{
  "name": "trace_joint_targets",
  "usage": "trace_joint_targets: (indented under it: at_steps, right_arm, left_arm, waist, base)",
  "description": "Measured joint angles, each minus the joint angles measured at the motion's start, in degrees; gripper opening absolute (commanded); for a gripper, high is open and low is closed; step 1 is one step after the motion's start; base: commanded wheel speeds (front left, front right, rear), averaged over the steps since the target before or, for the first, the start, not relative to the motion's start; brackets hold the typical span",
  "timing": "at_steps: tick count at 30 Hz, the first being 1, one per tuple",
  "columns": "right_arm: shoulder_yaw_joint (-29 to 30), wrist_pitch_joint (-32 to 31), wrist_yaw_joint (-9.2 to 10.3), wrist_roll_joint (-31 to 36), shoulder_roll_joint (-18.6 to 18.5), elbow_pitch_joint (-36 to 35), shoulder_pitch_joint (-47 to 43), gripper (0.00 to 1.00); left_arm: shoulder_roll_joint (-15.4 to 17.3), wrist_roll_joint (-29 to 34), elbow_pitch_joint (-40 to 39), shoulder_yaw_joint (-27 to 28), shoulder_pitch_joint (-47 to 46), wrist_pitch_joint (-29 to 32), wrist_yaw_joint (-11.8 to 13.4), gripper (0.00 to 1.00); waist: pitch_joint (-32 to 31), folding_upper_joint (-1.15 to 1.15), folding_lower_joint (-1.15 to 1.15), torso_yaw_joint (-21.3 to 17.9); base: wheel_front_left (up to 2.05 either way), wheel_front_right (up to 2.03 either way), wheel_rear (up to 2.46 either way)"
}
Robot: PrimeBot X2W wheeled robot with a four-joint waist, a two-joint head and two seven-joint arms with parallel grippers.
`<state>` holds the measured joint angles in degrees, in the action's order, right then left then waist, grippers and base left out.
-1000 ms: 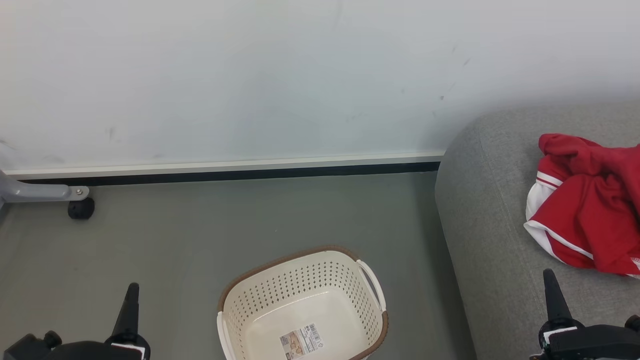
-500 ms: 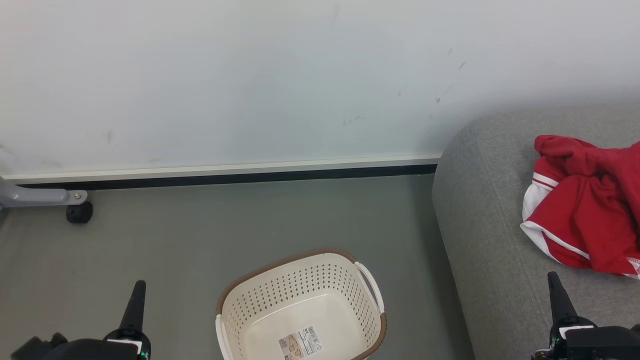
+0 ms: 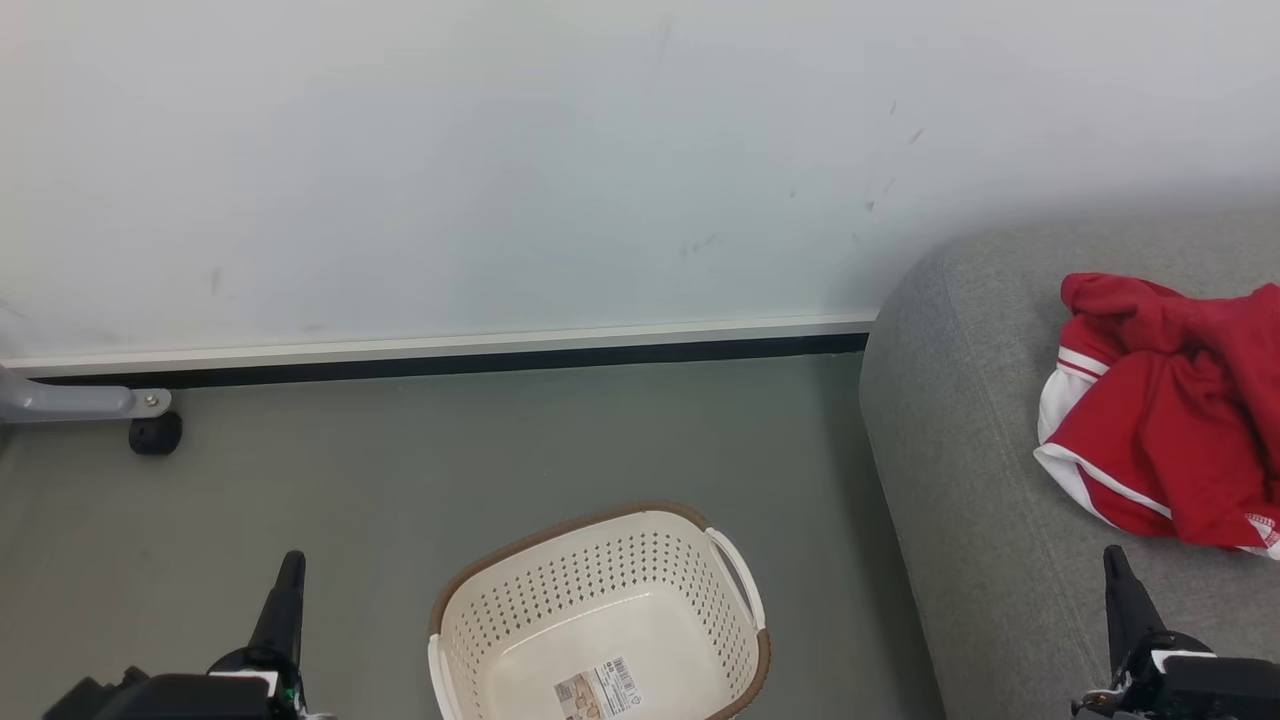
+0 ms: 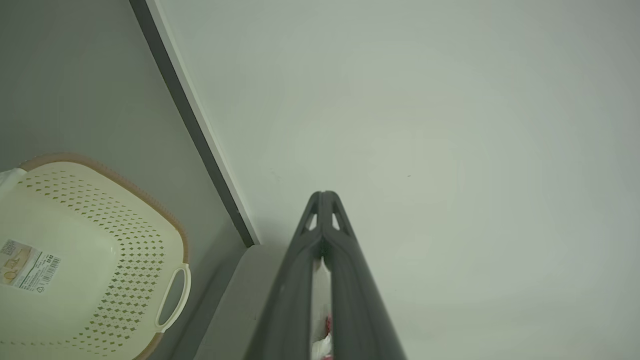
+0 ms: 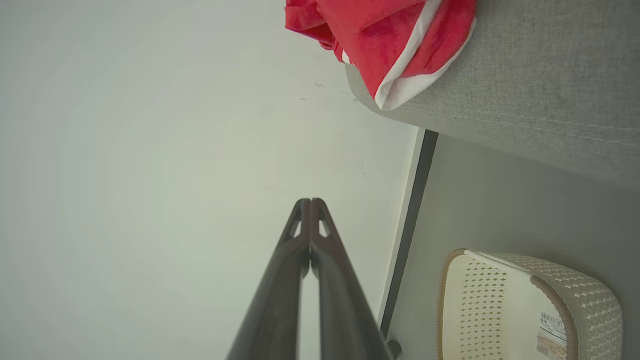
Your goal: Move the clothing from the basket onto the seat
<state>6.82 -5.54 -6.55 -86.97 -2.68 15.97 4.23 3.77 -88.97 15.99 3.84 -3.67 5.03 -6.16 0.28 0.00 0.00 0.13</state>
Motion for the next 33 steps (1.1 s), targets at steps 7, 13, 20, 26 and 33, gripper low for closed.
trace_joint_targets:
  at_steps: [7,13,20,26,33]
  right_arm:
    - [0.79,-0.96,-0.11,-4.45,0.18,0.99,0.91,0.00]
    - [0.81,-0.96,-0.35,-4.45,0.18,1.00,1.01,0.00]
    - [0.81,-0.96,-0.35,-4.45,0.19,1.00,1.01,0.00]
    - [0.81,-0.96,-0.35,-4.45,0.19,1.00,1.01,0.00]
    - [0.81,-0.96,-0.35,-4.45,0.20,1.00,1.01,0.00]
  left_arm:
    - [-1.08,-2.91,0.63,1.00,-0.76,1.01,-0.87,0.00]
    - [-1.11,-2.99,0.70,1.01,-0.77,1.01,-0.88,0.00]
    - [-1.11,-3.00,0.73,1.03,-0.77,1.02,-0.89,0.00]
    - [-1.11,-3.00,0.74,1.03,-0.77,1.02,-0.89,0.00]
    - [-1.11,-3.00,0.75,1.03,-0.77,1.02,-0.89,0.00]
  waist:
    - [-0.17,0.00,0.00,-0.14]
    - [-0.17,0.00,0.00,-0.14]
    - [-0.17,0.00,0.00,-0.14]
    - [-0.17,0.00,0.00,-0.14]
    - [-0.17,0.00,0.00,-0.14]
  base:
    - [0.00,0.00,0.00]
    - [0.00,0.00,0.00]
    - [0.00,0.00,0.00]
    - [0.00,0.00,0.00]
    - [0.00,0.00,0.00]
